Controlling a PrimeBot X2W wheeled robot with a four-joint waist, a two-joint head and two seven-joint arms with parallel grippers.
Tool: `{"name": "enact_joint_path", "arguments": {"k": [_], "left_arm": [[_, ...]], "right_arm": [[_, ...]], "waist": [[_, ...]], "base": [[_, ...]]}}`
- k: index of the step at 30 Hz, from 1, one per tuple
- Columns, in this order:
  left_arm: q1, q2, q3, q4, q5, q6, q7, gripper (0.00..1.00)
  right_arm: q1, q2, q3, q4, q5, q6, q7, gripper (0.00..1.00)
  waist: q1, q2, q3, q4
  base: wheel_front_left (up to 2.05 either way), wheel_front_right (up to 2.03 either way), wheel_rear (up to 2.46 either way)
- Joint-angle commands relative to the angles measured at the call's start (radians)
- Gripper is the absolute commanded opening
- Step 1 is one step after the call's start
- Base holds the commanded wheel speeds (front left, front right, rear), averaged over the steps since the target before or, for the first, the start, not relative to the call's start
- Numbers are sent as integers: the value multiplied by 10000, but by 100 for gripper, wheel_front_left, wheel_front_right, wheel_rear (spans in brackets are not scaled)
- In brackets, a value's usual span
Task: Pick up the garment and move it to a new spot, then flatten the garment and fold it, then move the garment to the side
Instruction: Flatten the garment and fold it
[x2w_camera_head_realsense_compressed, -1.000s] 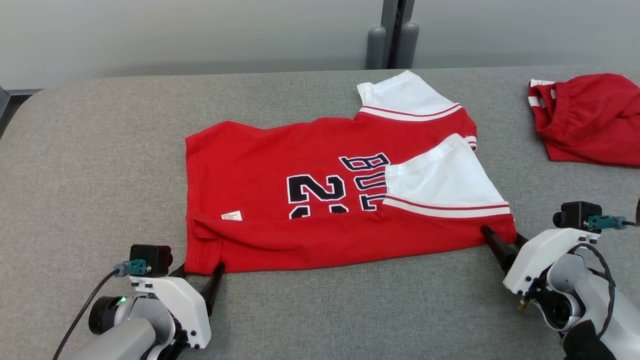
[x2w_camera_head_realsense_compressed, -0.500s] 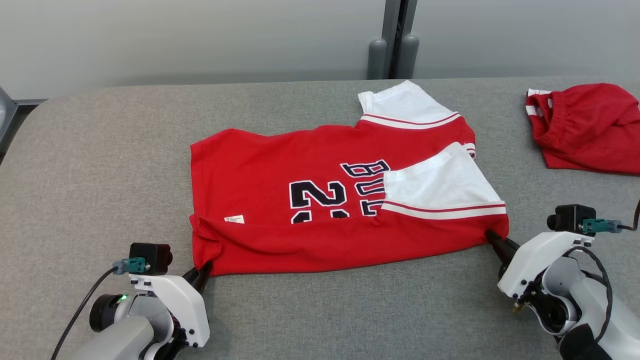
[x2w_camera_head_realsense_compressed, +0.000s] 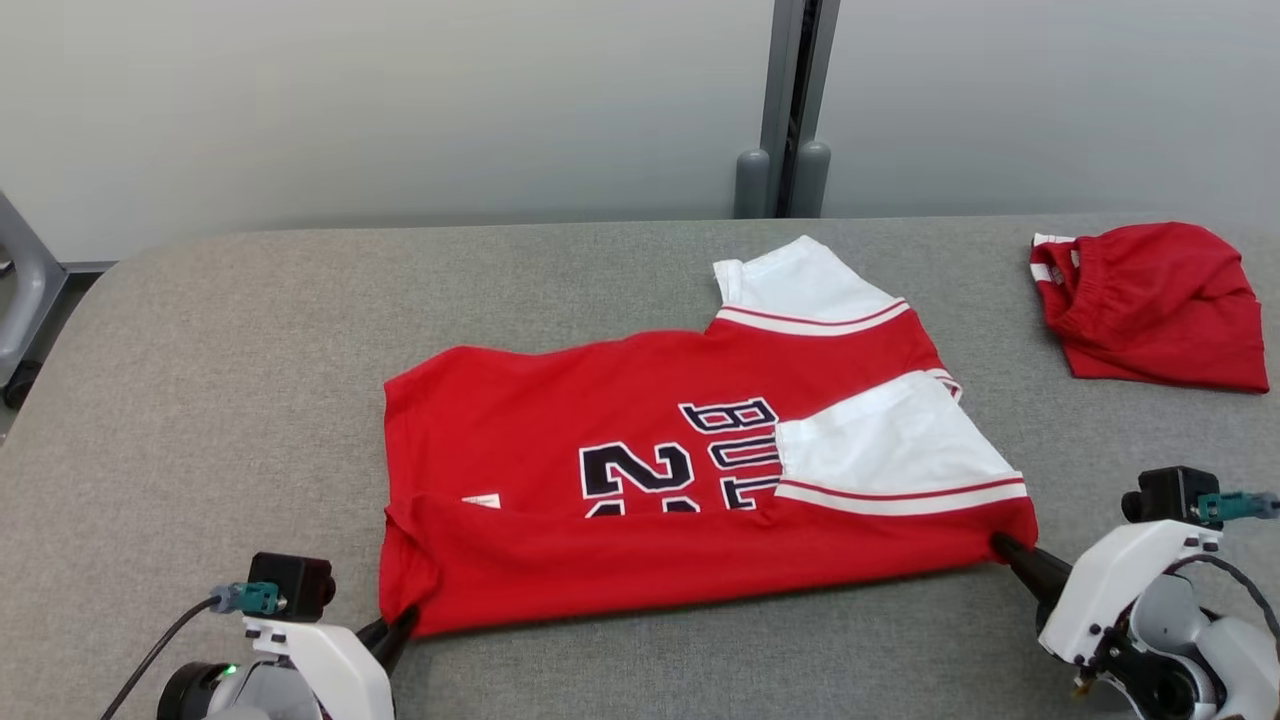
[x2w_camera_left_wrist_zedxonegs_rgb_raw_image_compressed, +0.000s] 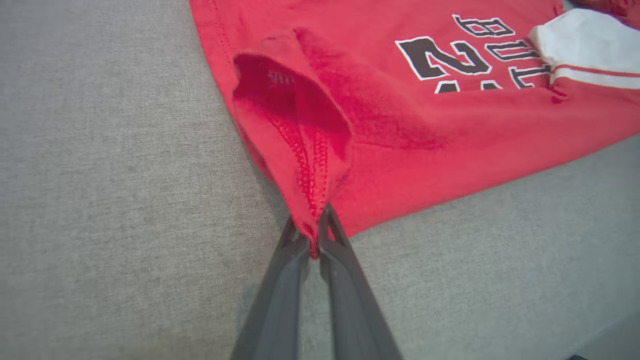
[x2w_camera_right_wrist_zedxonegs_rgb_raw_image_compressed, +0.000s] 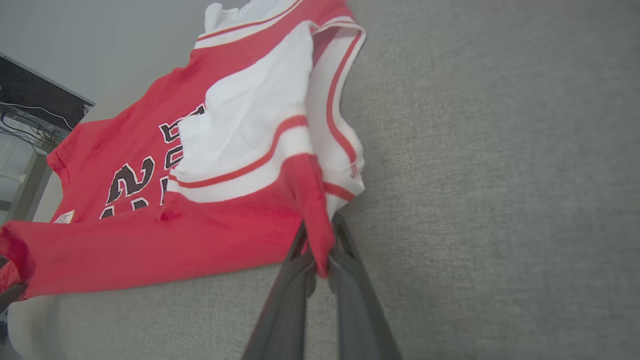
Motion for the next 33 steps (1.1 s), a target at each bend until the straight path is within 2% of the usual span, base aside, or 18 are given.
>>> {"name": "enact_joint_path", "arguments": {"k": [1,8,13,18,24,25,26,27,28,29,33], "left_arm": [[220,282,-5,-275,-56,189,77,0],[998,1495,-58,-2506,-348,1092,510,0],[1398,2145,-77,-3610,-507,1634,719,0],[1509,2448,-107,-4063,-557,1899,947,0],[1574,2613,-151,-4366,-624,2066,1209,0],[1583,2614,-155,-4397,-642,2072,1240,0],[1589,2623,-162,-4428,-639,2085,1289,0],[1589,2631,-166,-4463,-650,2082,1325,38],[1591,2635,-170,-4492,-667,2097,1342,88],[1601,2638,-179,-4516,-694,2118,1412,100],[1611,2674,-203,-4627,-697,2168,1566,100]], "right_arm": [[286,-196,-89,-173,133,3,128,0],[1850,-783,-617,-1542,682,3,1092,0],[3080,-1038,-1246,-2613,677,3,1832,0],[3856,-968,-1820,-3432,391,3,2518,0],[4579,-437,-2805,-4546,-278,3,3628,0],[4651,-319,-3004,-4707,-428,3,3777,10],[4725,-193,-3188,-4857,-579,3,3931,33],[4781,-62,-3386,-5007,-727,3,4092,89],[4839,63,-3594,-5153,-898,4,4208,100],[4891,212,-3773,-5315,-1072,4,4364,100],[5082,748,-4449,-5942,-1665,4,4955,100]], "waist": [[0,0,-78,-15],[0,0,-337,-57],[0,0,-377,-117],[0,0,-287,-216],[0,0,-166,-344],[0,0,-147,-357],[0,0,-133,-367],[0,0,-120,-372],[0,0,-107,-374],[0,0,-96,-373],[0,0,-64,-360]], "base": [[0,0,0],[0,0,0],[0,0,0],[0,0,0],[0,0,0],[0,0,0],[0,0,0],[0,0,0],[0,0,0],[0,0,0],[0,0,0]]}}
